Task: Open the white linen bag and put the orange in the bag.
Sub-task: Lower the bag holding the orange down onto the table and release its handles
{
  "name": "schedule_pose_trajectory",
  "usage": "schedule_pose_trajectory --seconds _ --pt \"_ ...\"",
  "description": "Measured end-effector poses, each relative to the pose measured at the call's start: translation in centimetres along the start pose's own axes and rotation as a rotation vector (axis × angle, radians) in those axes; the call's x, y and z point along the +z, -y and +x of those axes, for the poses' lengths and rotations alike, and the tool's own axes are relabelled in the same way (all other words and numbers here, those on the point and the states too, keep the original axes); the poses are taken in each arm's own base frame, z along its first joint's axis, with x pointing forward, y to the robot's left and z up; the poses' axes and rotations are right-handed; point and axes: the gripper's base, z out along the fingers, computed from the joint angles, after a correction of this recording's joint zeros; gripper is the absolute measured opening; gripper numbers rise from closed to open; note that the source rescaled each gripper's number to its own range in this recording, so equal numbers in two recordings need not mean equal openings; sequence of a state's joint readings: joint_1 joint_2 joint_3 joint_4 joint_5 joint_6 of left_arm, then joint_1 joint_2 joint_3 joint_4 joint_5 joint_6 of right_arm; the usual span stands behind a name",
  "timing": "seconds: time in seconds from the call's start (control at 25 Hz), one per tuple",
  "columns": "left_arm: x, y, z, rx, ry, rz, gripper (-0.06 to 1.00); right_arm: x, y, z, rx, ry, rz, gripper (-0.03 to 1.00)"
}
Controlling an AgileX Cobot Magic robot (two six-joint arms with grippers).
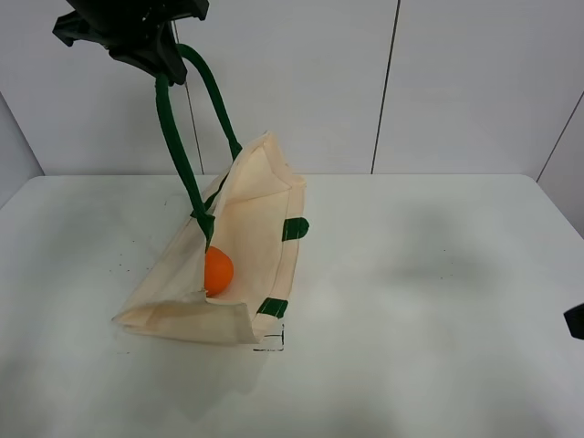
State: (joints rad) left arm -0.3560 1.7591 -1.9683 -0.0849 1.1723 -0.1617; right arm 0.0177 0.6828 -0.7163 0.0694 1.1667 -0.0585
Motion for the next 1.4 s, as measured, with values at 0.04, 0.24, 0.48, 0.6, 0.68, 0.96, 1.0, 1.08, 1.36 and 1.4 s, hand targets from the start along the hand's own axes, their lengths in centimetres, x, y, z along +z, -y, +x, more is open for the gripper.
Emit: schedule_pose_trajectory --seconds 0.04,0.24,0.48,0.6,0.68,0.96,1.0,1.08,1.36,1.4 --pt "0.0 0.0 0.0 0.000 0.000 0.000 0.00 -0.4 -0.1 1.2 -0.003 0.069 0.003 1.00" --pt "0.0 0.0 0.0 0.001 0.000 0.000 0.00 -1.1 -0.2 6.3 -0.014 0.339 0.013 1.00" --pt "0.0 0.0 0.0 0.002 0.000 0.000 0.00 -2.4 -0.4 9.5 -0.027 0.548 0.023 1.00" --pt "0.0 0.0 0.0 0.002 0.000 0.000 0.00 -2.8 -0.4 10.0 -0.030 0.595 0.026 1.00" --pt "0.2 0.0 0.1 0.001 -0.005 -0.001 0.00 -2.8 -0.4 10.0 -0.031 0.598 0.027 1.00" --pt "4.6 -0.7 1.8 -0.014 -0.055 -0.013 0.00 -2.8 -0.4 10.0 -0.031 0.599 0.028 1.00" --pt "5.8 -1.0 2.4 -0.018 -0.063 -0.016 0.00 -2.8 -0.4 10.0 -0.031 0.599 0.028 1.00" --pt "8.1 -1.4 3.6 -0.026 -0.068 -0.022 0.00 -2.7 -0.4 10.0 -0.031 0.598 0.028 1.00" --pt "14.1 -3.0 8.3 -0.045 -0.034 -0.036 0.04 -2.7 -0.4 10.0 -0.031 0.598 0.028 1.00" --pt "14.5 -3.1 8.7 -0.047 -0.037 -0.038 0.09 -2.7 -0.4 10.0 -0.031 0.598 0.028 1.00"
